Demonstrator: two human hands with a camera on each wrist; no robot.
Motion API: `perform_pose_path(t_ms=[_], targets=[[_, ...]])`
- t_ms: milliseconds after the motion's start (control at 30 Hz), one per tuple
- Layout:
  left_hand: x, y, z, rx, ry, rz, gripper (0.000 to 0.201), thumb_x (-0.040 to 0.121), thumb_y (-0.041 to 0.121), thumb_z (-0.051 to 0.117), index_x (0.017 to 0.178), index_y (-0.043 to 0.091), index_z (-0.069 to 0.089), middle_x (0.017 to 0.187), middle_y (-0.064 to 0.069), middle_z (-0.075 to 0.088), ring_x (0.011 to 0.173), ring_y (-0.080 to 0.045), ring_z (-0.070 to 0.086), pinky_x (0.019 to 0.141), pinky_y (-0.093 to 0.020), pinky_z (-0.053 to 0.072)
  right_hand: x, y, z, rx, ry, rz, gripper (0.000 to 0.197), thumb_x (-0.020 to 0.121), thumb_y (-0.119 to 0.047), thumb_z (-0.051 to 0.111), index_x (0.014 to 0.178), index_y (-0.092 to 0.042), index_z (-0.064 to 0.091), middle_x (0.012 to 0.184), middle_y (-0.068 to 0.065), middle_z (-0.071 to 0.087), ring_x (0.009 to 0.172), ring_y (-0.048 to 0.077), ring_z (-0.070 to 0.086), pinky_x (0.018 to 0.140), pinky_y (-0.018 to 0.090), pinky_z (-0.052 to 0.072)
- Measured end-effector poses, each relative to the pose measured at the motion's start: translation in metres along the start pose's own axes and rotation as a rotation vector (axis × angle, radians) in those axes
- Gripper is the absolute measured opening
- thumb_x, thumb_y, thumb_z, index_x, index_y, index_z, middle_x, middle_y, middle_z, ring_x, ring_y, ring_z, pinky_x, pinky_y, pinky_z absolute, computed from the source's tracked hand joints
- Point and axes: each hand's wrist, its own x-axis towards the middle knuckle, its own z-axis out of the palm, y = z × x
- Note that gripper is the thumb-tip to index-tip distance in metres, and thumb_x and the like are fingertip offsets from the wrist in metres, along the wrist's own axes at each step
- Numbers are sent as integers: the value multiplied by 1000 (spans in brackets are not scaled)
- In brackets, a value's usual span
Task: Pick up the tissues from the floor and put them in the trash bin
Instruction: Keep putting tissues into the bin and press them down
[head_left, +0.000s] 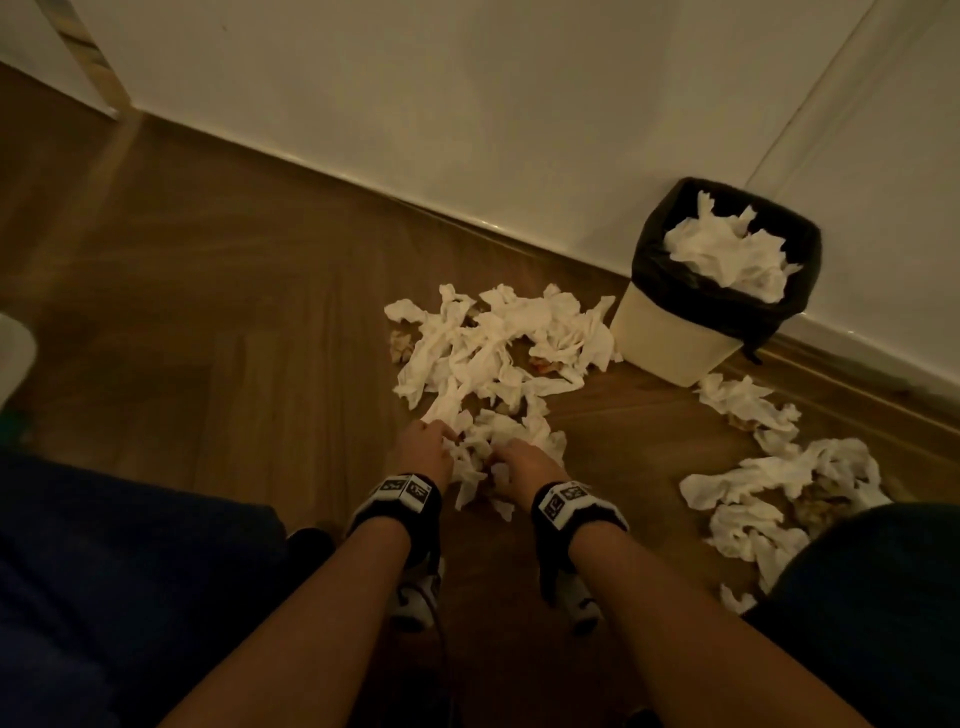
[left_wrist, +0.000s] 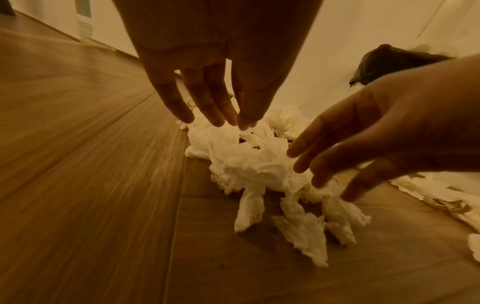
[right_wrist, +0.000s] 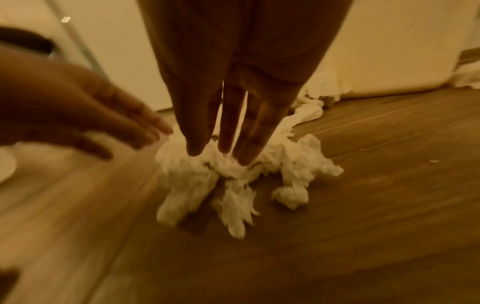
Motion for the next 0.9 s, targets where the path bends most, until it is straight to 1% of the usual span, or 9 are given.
perform_pose_path(t_ms=[100,200,333,467,567,667,767,833,900], targets=[[-1,-3,6,3,44,-17,26,88,14,54,113,24,54,123,-5,44,113,-25,45,89,-34,44,1,4,19,-223,-63,-49,51,94,-23,52,142,-20,33,145,9,29,129,31,34,102,43,40],[-4,-1,15,48,128,-30,32,86,17,55,117,26,51,125,-5,40,116,-25,39,90,-35,41,1,10,30,-281,-86,-82,51,96,-18,47,144,-22,32,149,10,21,133,34,27,105,45,37],[-7,1,24,93,167,-33,40,83,28,58,121,30,47,132,-4,32,120,-27,33,95,-36,36,5,8,32,-259,-56,-83,46,98,-19,43,143,-18,35,147,10,28,132,31,31,107,42,36],[-6,-1,29,71,106,11,46,78,42,60,121,33,46,141,-3,24,130,-29,24,105,-40,29,8,6,29,-226,-44,-21,43,98,-17,44,140,-10,40,138,14,41,125,29,44,104,38,40],[-1,-3,31,143,5,51,62,69,57,66,124,38,43,146,-1,18,135,-30,19,108,-44,27,9,3,18,-133,-53,111,36,99,-21,39,130,-6,50,131,15,52,119,29,52,99,36,41],[2,-7,33,227,-48,60,65,72,51,68,129,34,41,146,-2,18,131,-31,26,104,-43,33,9,1,7,19,11,159,29,97,-17,45,118,-7,61,119,15,61,109,29,58,95,36,47],[0,-15,37,199,-111,31,60,76,31,71,129,26,43,141,-6,24,125,-31,35,99,-40,43,5,4,-6,196,129,166,17,89,-20,60,102,-13,66,104,11,67,97,25,63,88,37,52],[-1,-20,37,214,-124,31,44,85,23,62,126,18,47,134,-10,36,119,-28,43,95,-37,45,3,5,-18,256,176,179,15,82,-19,69,96,-19,66,101,6,66,95,22,62,84,36,54],[2,-18,31,208,-178,8,35,93,24,51,125,12,50,131,-13,44,116,-28,49,94,-34,44,-2,6,-29,294,211,182,17,78,-21,73,93,-22,66,101,2,65,94,19,61,80,33,53]])
